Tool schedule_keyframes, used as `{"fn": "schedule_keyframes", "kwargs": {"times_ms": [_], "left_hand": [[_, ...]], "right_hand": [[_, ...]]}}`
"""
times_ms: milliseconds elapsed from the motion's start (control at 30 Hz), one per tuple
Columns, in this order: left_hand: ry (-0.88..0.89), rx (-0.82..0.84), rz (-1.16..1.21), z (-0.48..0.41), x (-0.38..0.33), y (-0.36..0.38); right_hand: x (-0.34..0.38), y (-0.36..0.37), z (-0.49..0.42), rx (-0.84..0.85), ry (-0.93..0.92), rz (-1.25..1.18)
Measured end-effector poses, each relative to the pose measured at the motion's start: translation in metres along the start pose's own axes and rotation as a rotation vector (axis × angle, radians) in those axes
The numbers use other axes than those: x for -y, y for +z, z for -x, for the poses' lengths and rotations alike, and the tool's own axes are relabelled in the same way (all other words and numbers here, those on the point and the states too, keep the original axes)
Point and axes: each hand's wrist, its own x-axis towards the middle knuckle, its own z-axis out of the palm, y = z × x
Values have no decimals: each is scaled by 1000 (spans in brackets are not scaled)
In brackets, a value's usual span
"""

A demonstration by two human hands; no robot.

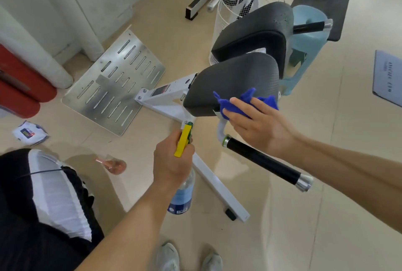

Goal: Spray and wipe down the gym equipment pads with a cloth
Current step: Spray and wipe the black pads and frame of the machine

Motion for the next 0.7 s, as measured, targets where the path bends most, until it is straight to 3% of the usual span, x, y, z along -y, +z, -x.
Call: {"fn": "schedule_keyframes", "kwargs": {"times_ms": [133, 267, 367, 500, 567, 700], "left_hand": [[8, -39, -13, -2, 1, -4], [4, -86, -43, -5, 0, -7], [9, -74, -54, -4, -5, -2], [15, -22, -48, 11, -18, 13], [17, 10, -40, 17, -24, 21], [17, 56, -17, 26, -28, 34]], "right_hand": [[24, -2, -80, 164, -83, -31], [47, -9, -141, 305, -21, -146], [39, -9, -118, 222, 13, -113], [10, 2, -27, -55, -1, -94], [5, 16, 18, -164, 78, -113], [13, 43, 62, -53, 219, -219]]}}
